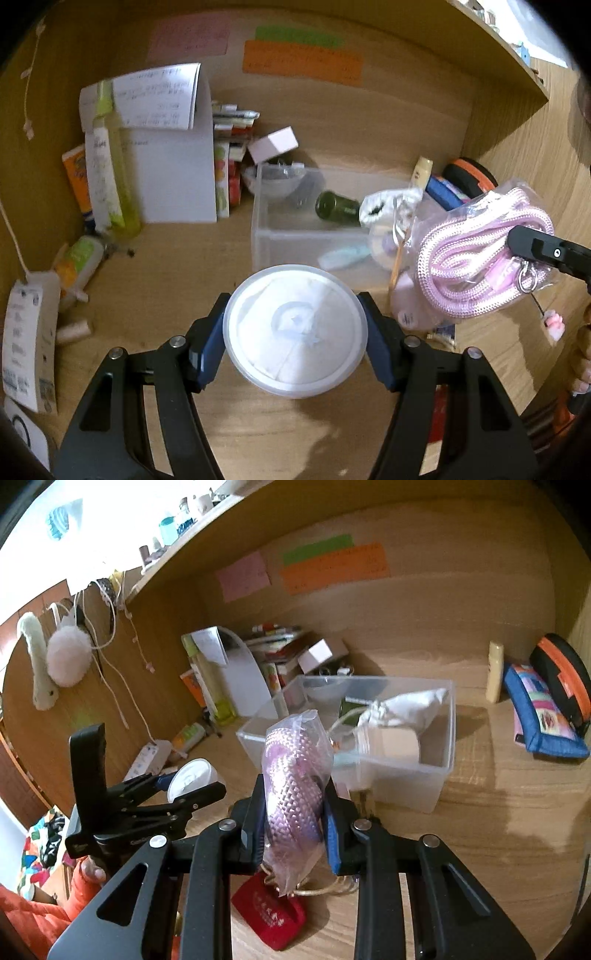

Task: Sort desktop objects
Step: 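Lower the white container and pink rope bag into the clear bin with both grippers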

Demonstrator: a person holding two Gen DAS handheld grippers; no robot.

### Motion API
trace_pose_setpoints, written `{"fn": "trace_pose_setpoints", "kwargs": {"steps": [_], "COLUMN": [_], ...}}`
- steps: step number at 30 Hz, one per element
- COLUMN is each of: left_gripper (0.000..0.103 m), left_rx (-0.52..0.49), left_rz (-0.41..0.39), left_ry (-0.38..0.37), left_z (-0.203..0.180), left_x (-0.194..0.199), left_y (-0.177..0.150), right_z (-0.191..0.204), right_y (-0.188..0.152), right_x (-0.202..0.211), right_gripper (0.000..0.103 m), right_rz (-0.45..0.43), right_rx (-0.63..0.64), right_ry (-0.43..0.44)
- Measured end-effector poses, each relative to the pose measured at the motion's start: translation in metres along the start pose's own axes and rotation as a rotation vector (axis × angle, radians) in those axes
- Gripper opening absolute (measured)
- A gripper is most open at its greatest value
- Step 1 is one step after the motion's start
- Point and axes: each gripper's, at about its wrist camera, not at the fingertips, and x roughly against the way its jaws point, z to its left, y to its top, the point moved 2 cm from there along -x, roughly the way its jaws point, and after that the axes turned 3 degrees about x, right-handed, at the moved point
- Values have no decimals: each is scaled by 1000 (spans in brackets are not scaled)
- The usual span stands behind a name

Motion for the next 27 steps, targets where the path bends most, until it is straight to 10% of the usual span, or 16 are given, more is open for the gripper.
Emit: {"fn": "trace_pose_setpoints", "kwargs": {"steps": [27], "left_gripper": [66], "left_rx": [-50], "left_rz": [8], "left_ry": [-2], "left_z": [-4], "left_x": [-72], "left_y": [80], "right_z": [-31], "right_y": [66], "right_x": [-72], "right_gripper": [23], "right_rz": [-2], "right_rx": [2], "right_ry": [-18]}}
